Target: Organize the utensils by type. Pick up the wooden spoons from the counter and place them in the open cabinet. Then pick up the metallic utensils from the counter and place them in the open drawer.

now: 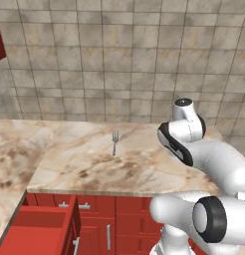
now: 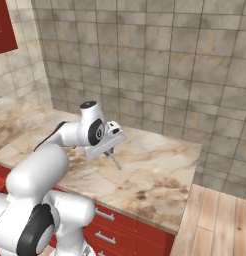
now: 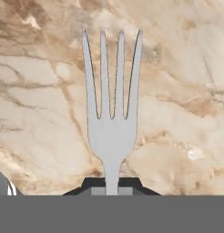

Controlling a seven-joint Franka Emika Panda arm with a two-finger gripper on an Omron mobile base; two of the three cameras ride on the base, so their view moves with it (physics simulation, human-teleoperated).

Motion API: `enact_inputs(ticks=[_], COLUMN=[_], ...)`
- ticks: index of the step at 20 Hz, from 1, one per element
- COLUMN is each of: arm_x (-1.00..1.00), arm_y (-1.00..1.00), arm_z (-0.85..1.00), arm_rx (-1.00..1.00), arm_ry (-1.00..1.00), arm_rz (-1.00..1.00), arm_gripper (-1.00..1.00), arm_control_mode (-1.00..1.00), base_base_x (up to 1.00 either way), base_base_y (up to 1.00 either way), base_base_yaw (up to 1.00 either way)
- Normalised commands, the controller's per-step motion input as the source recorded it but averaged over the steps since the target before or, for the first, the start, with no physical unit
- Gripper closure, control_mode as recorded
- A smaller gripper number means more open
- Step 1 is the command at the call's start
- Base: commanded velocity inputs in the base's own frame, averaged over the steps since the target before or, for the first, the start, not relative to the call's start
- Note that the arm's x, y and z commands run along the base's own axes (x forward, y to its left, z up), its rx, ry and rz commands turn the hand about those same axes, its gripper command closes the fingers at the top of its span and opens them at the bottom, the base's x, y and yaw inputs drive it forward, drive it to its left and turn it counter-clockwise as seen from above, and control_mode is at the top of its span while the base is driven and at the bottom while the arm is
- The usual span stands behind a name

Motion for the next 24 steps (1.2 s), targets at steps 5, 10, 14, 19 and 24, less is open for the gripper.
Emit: enact_inputs(ticks=[5, 10, 14, 19, 24], arm_x=[-0.40, -0.17, 0.00, 0.00, -0.04], arm_y=[0.00, 0.00, 0.00, 0.00, 0.00], arm_z=[0.27, 0.15, 0.00, 0.00, 0.00], arm_rx=[0.00, 0.00, 0.00, 0.00, 0.00], arm_ry=[0.00, 0.00, 0.01, 0.00, 0.00], arm_rz=[0.35, 0.08, 0.00, 0.00, 0.00], arm_gripper=[1.00, 1.00, 1.00, 1.00, 1.00], arm_control_mode=[-1.00, -1.00, -1.00, -1.00, -1.00], base_base_x=[0.00, 0.00, 0.00, 0.00, 0.00], base_base_y=[0.00, 0.00, 0.00, 0.00, 0.00], base_base_yaw=[0.00, 0.00, 0.00, 0.00, 0.00])
